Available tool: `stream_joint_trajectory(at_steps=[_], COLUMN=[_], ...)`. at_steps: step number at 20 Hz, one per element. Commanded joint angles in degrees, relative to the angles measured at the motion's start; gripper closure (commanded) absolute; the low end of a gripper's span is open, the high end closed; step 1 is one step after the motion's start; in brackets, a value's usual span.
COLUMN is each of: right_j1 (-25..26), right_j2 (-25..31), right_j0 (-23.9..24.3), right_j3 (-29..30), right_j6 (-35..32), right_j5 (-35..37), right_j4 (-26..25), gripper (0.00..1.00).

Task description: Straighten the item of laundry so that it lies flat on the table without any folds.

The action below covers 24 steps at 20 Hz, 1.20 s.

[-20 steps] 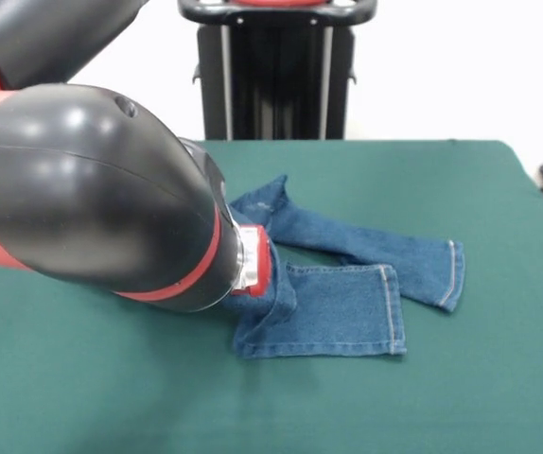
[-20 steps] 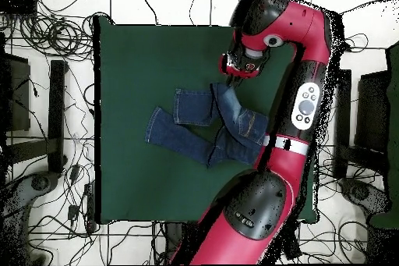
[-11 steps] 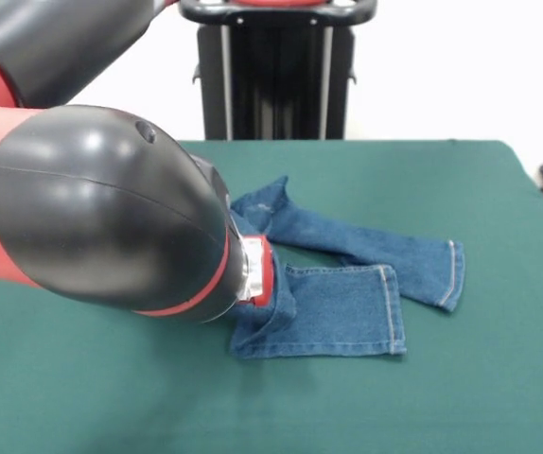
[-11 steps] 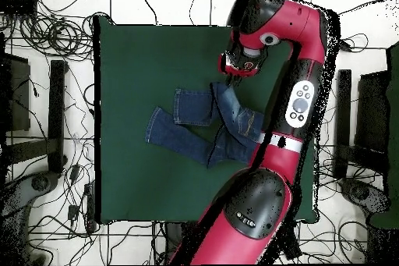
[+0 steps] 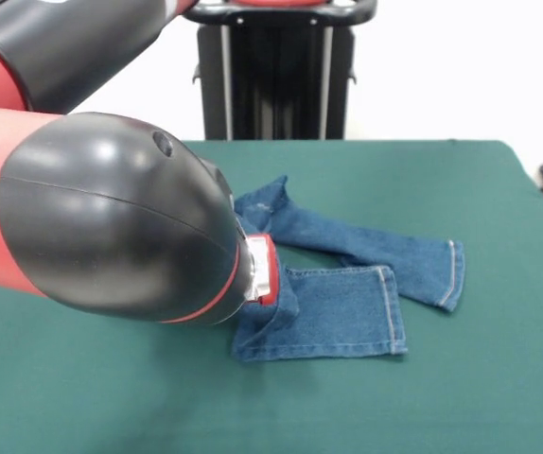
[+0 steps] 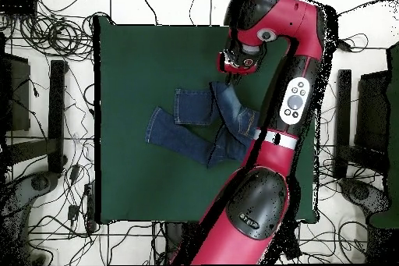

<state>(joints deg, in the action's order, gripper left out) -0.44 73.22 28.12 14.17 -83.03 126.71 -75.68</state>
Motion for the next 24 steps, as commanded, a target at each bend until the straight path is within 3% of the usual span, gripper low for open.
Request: stream_joint_trajectory(at_steps=[1, 24], right_j1=[-0.86, -0.33], right_j2=[6.26, 15.31], right_j0=[0.3, 1.56], right_j3=[-0.2, -1.15], right_j6=[17.59, 20.4], right_j5=[2.5, 3.55], right_j4=[-5.11, -15.98], gripper=[1.0, 1.0])
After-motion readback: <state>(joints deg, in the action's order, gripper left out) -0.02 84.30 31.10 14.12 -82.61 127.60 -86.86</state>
